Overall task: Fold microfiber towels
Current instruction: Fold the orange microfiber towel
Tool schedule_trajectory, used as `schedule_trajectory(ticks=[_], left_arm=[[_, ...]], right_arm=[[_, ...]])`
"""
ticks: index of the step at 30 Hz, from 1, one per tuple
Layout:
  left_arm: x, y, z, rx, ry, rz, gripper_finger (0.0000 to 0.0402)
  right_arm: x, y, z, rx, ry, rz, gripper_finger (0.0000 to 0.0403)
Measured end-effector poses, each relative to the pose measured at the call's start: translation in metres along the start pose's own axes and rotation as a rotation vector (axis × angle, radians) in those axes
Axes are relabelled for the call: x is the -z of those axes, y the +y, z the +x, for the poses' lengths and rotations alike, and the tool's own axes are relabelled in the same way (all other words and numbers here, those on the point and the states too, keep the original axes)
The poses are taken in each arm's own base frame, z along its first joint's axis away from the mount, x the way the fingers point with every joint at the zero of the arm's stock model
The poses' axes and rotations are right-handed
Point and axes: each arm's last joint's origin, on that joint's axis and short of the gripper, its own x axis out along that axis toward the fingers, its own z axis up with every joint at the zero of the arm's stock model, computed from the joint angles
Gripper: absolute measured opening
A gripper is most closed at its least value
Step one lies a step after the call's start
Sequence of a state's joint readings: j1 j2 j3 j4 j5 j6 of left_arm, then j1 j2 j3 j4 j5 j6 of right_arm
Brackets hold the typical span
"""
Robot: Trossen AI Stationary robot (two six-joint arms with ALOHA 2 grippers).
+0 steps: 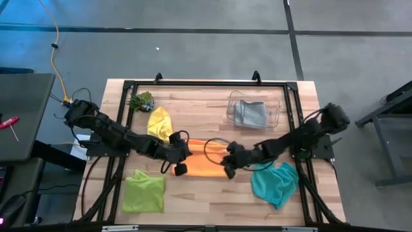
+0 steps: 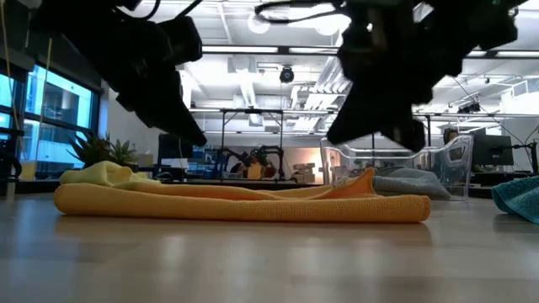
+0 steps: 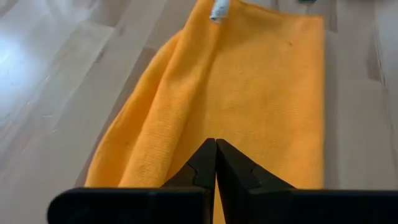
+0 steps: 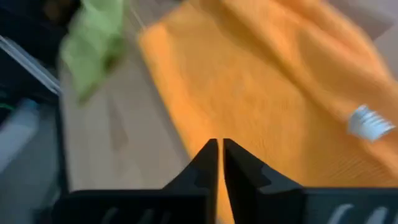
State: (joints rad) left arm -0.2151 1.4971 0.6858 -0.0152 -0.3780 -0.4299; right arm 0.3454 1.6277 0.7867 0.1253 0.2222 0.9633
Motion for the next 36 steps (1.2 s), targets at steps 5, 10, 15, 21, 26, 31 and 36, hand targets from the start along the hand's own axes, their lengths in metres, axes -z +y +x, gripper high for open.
schedule_trajectory(ticks=[5,10,15,21,26,31,36], left_arm=[[0.007,0.004,0.007,0.015,0.091,0.037,0.0000],[0.018,0.007,0.023,0.044,0.184,0.062,0.0000],[0.020,0.012,0.044,0.020,0.215,0.052,0.0000],[0.013,0.024,0.054,-0.068,0.177,0.007,0.0000],[0.003,0.036,0.052,-0.098,0.134,0.006,0.0000],[-0.003,0.050,0.055,-0.120,0.126,0.034,0.0000],[-0.007,0.069,0.058,-0.186,0.128,0.043,0.0000]], right_arm=[[0.004,0.009,0.032,0.044,0.075,-0.020,0.0006],[0.005,0.012,0.048,0.077,0.111,-0.020,0.0002],[0.008,0.008,0.048,0.094,0.157,-0.011,0.0001],[0.017,0.007,0.048,0.101,0.209,-0.014,0.0000],[0.027,0.010,0.048,0.106,0.236,-0.006,0.0000],[0.036,0.014,0.045,0.111,0.253,-0.015,0.0000],[0.043,0.017,0.043,0.112,0.265,-0.003,0.0000]])
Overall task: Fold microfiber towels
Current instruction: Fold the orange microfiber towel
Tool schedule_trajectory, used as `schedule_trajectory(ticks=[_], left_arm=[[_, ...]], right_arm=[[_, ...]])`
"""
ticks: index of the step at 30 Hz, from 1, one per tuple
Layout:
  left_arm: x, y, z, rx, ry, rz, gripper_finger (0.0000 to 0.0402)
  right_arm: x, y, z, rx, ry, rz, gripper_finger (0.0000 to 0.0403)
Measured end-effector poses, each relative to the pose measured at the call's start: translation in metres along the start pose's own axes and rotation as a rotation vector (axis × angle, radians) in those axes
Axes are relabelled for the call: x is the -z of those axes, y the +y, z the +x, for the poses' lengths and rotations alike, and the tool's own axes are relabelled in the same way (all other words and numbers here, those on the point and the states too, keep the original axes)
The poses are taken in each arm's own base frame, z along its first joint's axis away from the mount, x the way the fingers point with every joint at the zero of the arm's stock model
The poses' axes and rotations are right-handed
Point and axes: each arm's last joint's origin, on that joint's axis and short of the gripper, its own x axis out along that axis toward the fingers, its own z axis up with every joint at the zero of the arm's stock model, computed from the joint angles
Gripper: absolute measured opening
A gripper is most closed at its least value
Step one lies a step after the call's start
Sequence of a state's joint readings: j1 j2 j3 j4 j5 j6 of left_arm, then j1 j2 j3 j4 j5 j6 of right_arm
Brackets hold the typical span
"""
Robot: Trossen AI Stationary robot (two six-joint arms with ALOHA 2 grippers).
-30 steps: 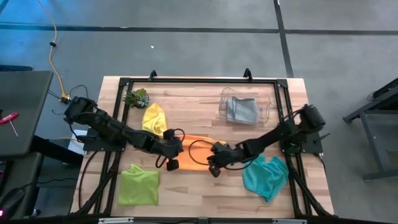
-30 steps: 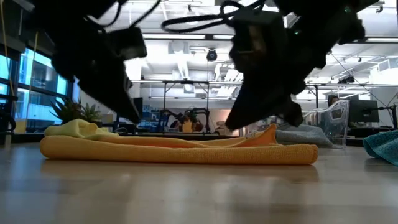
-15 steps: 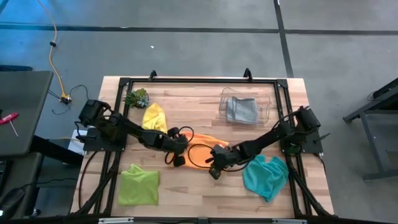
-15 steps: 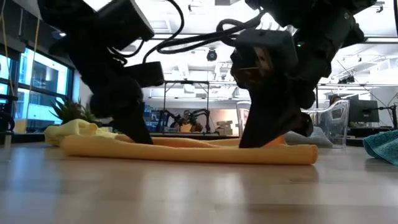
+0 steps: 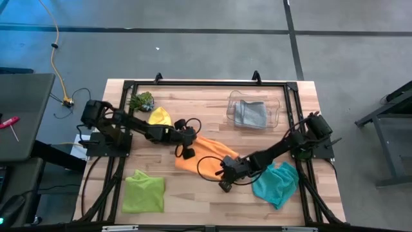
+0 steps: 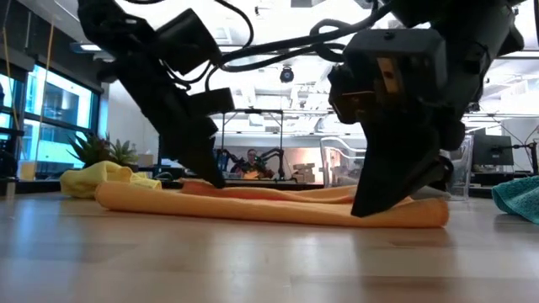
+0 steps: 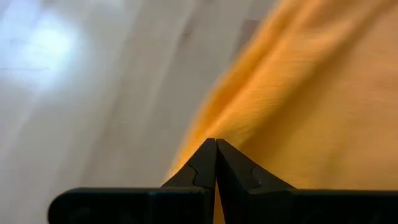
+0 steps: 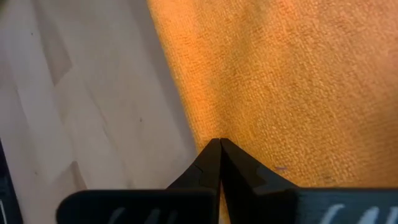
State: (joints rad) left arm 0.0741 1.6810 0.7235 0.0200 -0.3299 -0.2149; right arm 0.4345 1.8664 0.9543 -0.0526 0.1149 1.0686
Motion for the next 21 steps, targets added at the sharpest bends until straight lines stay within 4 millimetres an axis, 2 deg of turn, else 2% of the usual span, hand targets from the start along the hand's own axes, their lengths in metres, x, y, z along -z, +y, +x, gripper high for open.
schedule_trajectory(ticks=[3,7,13,17,21], left_arm=[[-0.006,0.014,-0.003,-0.047,-0.024,0.002,0.0000],[-0.020,0.032,-0.016,-0.102,-0.095,0.005,0.0000],[-0.041,0.053,-0.055,-0.073,-0.251,-0.105,0.0000],[-0.043,0.044,-0.082,0.131,-0.331,-0.150,0.0000],[-0.021,0.019,-0.083,0.243,-0.345,-0.101,0.0000]], right_arm=[[0.003,0.002,0.000,-0.005,0.004,-0.002,0.0000],[0.005,0.003,-0.001,-0.007,0.010,-0.005,0.0000],[0.005,0.003,-0.001,-0.007,0.012,-0.006,0.0000],[0.005,0.003,-0.001,-0.007,0.012,-0.008,0.0000],[0.005,0.003,-0.001,-0.007,0.012,-0.015,0.0000]])
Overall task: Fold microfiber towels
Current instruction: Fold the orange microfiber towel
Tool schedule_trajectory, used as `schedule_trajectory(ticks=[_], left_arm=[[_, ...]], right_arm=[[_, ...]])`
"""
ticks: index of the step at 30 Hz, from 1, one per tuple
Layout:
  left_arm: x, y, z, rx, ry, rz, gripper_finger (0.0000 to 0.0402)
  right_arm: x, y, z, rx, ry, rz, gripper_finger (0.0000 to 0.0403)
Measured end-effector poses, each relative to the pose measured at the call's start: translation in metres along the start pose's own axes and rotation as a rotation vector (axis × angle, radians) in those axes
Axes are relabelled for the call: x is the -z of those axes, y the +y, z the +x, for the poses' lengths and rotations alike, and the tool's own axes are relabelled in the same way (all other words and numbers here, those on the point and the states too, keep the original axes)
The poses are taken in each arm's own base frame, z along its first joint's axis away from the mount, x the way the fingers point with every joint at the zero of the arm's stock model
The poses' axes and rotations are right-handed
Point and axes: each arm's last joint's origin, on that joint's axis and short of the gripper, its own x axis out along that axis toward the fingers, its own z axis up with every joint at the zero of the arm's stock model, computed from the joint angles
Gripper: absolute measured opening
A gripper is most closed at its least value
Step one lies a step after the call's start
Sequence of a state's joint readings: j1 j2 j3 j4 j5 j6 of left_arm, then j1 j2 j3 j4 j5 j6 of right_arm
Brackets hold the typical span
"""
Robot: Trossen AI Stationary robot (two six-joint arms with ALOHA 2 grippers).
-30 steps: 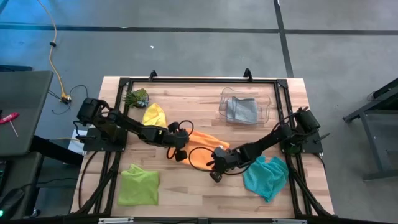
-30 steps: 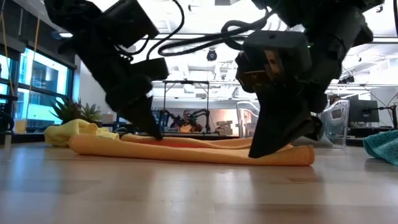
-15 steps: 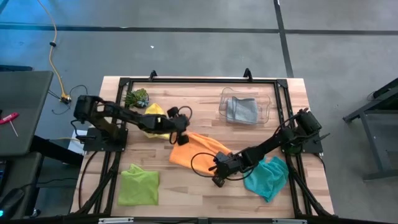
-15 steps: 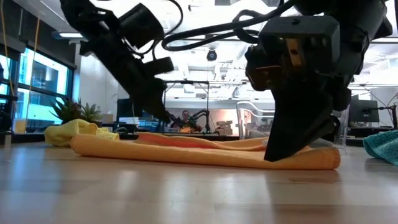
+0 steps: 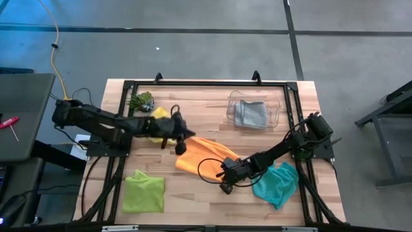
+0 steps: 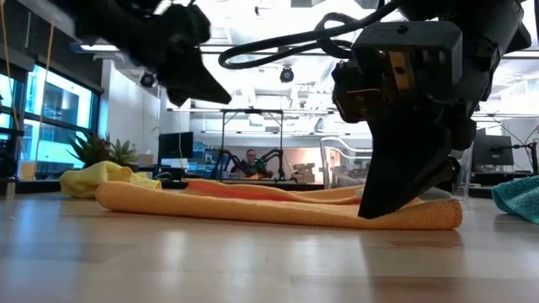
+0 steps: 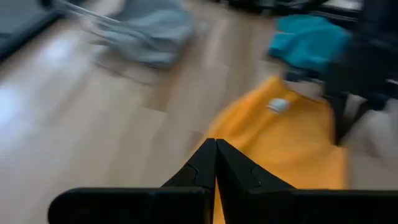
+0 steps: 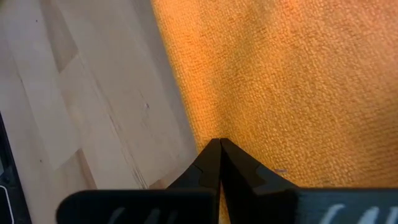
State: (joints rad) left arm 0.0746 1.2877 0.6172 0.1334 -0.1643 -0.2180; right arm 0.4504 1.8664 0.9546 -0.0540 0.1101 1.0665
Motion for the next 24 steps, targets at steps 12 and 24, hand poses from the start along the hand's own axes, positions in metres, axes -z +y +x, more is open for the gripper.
schedule_trajectory(ticks=[12,24], left_arm=[[0.074,-0.051,0.021,0.129,0.069,-0.107,0.0000],[0.097,-0.081,0.058,0.161,0.127,-0.187,0.0000]], right_arm=[[-0.003,-0.001,0.000,-0.008,0.002,-0.025,0.0000],[-0.008,-0.003,-0.001,-0.027,0.018,-0.053,0.0000]])
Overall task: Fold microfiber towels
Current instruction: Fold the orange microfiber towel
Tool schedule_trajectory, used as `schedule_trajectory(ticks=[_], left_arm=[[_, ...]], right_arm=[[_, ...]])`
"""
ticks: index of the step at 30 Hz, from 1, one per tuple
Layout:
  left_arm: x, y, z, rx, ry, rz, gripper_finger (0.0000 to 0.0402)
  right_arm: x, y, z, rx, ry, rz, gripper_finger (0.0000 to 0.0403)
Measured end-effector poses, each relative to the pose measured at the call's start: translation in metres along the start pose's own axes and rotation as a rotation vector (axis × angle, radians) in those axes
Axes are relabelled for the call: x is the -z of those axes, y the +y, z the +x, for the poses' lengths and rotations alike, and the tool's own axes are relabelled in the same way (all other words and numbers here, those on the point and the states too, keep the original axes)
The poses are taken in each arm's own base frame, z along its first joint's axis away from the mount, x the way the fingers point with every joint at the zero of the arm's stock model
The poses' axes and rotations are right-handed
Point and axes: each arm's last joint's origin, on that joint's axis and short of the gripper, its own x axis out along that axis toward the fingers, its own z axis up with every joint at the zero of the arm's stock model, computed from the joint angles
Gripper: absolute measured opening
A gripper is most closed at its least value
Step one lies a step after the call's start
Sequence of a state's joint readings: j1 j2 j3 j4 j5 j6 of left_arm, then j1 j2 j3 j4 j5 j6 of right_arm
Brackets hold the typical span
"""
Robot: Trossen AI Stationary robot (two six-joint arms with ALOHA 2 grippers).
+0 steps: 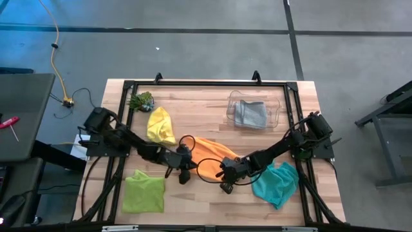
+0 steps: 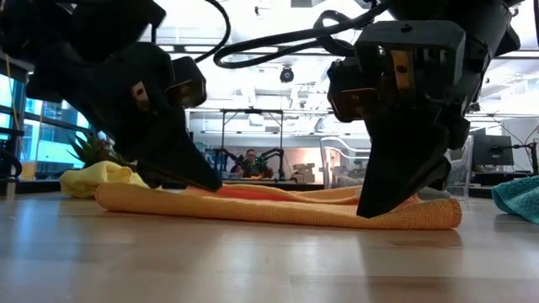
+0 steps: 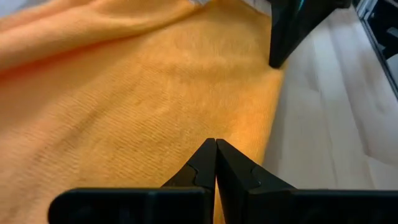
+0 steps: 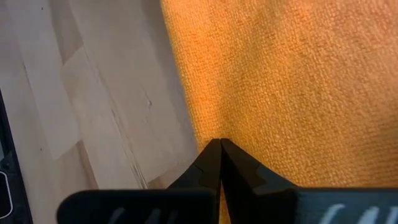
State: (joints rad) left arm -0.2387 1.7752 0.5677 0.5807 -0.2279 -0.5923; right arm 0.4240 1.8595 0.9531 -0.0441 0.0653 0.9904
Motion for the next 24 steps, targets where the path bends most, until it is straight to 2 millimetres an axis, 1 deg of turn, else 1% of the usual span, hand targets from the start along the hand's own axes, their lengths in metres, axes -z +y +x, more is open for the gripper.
schedule_trajectory(ticks=[5,9,11,15,18,21,24], left_arm=[[-0.001,-0.006,0.004,0.020,0.001,0.006,0.0000],[0.000,-0.006,0.003,0.018,0.005,0.008,0.0000],[0.000,-0.006,0.003,0.012,0.010,0.010,0.0000],[0.000,-0.006,0.004,-0.007,-0.005,0.009,0.0000],[0.000,-0.005,0.004,-0.010,-0.007,0.009,0.0000],[0.002,-0.004,0.005,-0.017,-0.006,0.010,0.0000],[0.007,-0.003,0.010,-0.020,0.001,-0.015,0.0000]], right_arm=[[0.000,0.000,0.000,-0.008,0.012,-0.002,0.0000],[-0.001,0.001,-0.003,-0.012,0.017,-0.003,0.0000],[-0.004,0.002,-0.010,-0.018,0.008,-0.013,0.0000],[-0.017,0.002,-0.034,-0.004,-0.050,-0.033,0.0000],[-0.029,-0.004,-0.047,0.044,-0.111,-0.029,0.0000],[-0.039,-0.015,-0.048,0.093,-0.134,-0.001,0.0000],[-0.048,-0.025,-0.039,0.120,-0.142,0.024,0.0000]])
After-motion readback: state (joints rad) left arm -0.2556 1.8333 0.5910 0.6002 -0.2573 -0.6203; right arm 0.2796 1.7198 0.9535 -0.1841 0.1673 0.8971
